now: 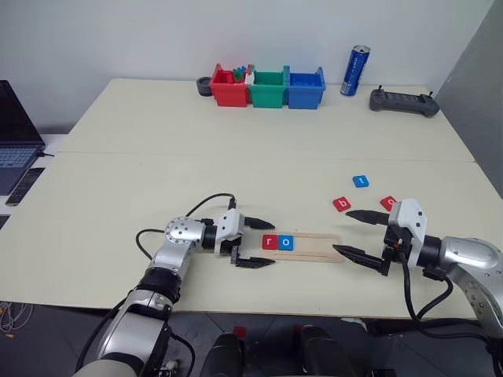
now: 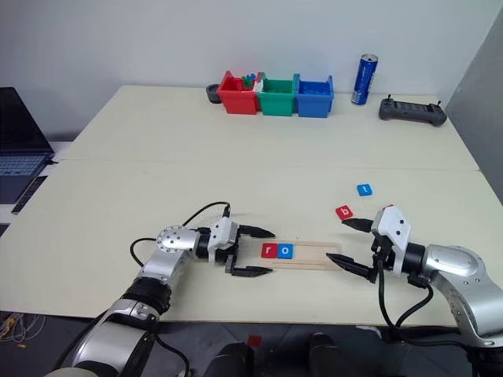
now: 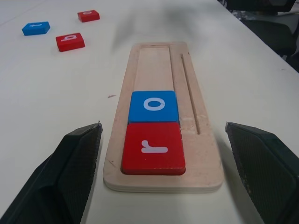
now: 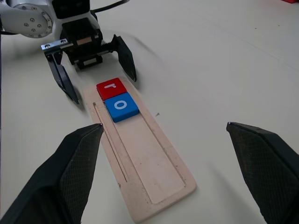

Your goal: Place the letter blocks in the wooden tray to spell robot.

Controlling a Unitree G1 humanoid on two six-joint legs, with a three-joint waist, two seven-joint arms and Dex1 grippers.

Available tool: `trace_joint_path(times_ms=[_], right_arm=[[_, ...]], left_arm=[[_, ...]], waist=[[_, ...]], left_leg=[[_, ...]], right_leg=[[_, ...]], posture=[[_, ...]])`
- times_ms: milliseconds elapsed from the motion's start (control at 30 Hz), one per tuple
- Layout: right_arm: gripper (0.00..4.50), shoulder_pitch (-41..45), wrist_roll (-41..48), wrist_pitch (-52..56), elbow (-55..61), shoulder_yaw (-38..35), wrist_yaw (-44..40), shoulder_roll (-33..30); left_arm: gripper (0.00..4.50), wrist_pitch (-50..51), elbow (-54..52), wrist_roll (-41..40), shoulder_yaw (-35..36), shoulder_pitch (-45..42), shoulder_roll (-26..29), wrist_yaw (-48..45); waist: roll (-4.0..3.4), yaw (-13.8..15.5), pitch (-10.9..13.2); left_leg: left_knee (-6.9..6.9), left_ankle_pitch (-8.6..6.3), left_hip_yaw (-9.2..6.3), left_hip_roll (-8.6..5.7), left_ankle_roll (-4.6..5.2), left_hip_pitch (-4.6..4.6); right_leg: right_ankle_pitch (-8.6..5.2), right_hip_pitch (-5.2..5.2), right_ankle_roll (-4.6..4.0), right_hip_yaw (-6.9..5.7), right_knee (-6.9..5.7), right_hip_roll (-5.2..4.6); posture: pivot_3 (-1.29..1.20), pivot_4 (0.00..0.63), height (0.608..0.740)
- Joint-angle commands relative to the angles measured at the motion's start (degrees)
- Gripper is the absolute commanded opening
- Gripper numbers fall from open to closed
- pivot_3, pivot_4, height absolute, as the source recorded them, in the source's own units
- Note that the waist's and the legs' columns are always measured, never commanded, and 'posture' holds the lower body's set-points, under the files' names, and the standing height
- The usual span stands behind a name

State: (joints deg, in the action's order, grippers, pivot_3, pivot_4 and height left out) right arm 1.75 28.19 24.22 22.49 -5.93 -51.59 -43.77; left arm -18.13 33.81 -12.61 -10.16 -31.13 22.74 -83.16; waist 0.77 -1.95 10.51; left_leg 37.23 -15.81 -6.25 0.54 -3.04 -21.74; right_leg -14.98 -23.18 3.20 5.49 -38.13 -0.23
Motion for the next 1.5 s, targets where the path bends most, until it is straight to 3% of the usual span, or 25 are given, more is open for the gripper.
trace_joint_path(times_ms=[33, 133, 233, 367, 533, 867, 967, 1200, 1367, 1500], right_arm=[[4.5, 0.3, -0.3, 2.4, 2.6, -2.1, 5.4, 1.5], [4.5, 0.9, -2.0, 5.4, 3.9, -0.8, 12.2, 4.3], [4.5, 3.3, -7.9, 9.9, 3.7, 2.1, 24.3, 10.3], [4.5, 7.2, -10.5, 15.4, 1.9, 3.2, 31.6, 15.7], [4.5, 12.6, -13.7, 18.5, -3.5, 4.4, 36.2, 19.3], [4.5, 16.8, -15.6, 19.6, -11.4, 5.4, 37.0, 22.1], [3.95, 17.5, -16.0, 19.2, -12.9, 5.2, 37.2, 22.8], [1.52, 17.3, -17.6, 17.6, -13.9, 6.6, 36.4, 23.1], [1.47, 16.6, -18.1, 18.9, -11.4, 5.9, 36.6, 22.7], [1.47, 12.9, -17.7, 26.0, -1.7, 2.6, 38.3, 20.7]], left_arm=[[4.47, 6.1, -11.1, -4.1, 2.3, 2.5, 3.0, 0.3], [4.47, 11.7, -19.9, -6.4, 3.2, 5.8, 4.7, 2.6], [4.47, 16.4, -28.5, -7.5, 4.0, 10.2, 4.8, 7.6], [4.47, 21.3, -35.3, -8.6, 4.0, 13.2, 4.2, 12.1], [4.47, 23.3, -37.5, -8.7, 3.9, 13.9, 4.0, 15.0], [4.47, 23.3, -37.6, -8.6, 4.3, 13.6, 4.6, 16.8], [4.5, 23.2, -37.7, -8.5, 4.5, 13.8, 4.8, 17.0], [4.5, 22.9, -37.3, -8.4, 4.3, 13.4, 5.1, 17.3], [4.5, 22.9, -37.4, -8.6, 4.0, 13.3, 5.3, 16.6], [4.5, 22.7, -37.6, -8.9, 3.6, 13.4, 5.4, 15.5]], waist=[[-0.01, -0.1, 0.0], [-0.02, -0.1, 0.0], [-0.02, -0.3, 0.0], [-0.03, -0.1, 0.0], [-0.03, 0.0, 0.0], [-0.03, -0.1, 0.0], [-0.04, -0.2, 0.0], [-0.04, -0.5, 0.0], [-0.04, -0.7, 0.0], [-0.04, -0.5, 0.0]], left_leg=[[0.0, 0.0, 0.0, 0.0, 0.0, 0.0], [-0.01, 0.0, -0.01, 0.04, 0.0, 0.01], [0.0, 0.0, -0.01, 0.05, -0.01, 0.02], [0.0, 0.01, -0.01, 0.04, -0.02, 0.01], [0.0, 0.01, 0.01, 0.03, -0.02, 0.01], [-0.07, 0.01, 0.02, 0.03, -0.01, 0.01], [-0.06, 0.01, 0.03, 0.03, -0.01, 0.01], [-0.08, 0.0, 0.03, 0.03, -0.01, 0.01], [-0.08, 0.0, 0.03, 0.03, -0.01, 0.02], [-0.1, 0.0, 0.0, 0.03, -0.01, -0.02]], right_leg=[[0.0, 0.0, 0.0, 0.0, 0.0, 0.0], [0.0, 0.0, -0.01, 0.01, -0.03, 0.01], [0.0, -0.01, -0.01, 0.01, -0.05, 0.02], [0.0, -0.04, -0.01, 0.03, -0.05, 0.01], [0.0, -0.04, -0.01, 0.03, -0.03, 0.01], [0.0, -0.05, -0.02, 0.02, 0.0, 0.01], [0.01, -0.05, -0.02, 0.03, 0.0, 0.01], [0.01, -0.05, -0.02, 0.02, 0.0, 0.01], [0.01, -0.05, -0.02, 0.02, 0.0, 0.01], [0.0, -0.06, -0.02, 0.01, 0.01, 0.0]], posture=[[0.0, 0.15, 0.74], [0.0, 0.15, 0.74], [0.0, 0.15, 0.74], [0.0, 0.15, 0.74], [0.0, 0.15, 0.74], [0.0, 0.15, 0.74], [0.0, 0.15, 0.74], [0.0, 0.15, 0.74], [0.0, 0.15, 0.74], [0.0, 0.15, 0.74]])
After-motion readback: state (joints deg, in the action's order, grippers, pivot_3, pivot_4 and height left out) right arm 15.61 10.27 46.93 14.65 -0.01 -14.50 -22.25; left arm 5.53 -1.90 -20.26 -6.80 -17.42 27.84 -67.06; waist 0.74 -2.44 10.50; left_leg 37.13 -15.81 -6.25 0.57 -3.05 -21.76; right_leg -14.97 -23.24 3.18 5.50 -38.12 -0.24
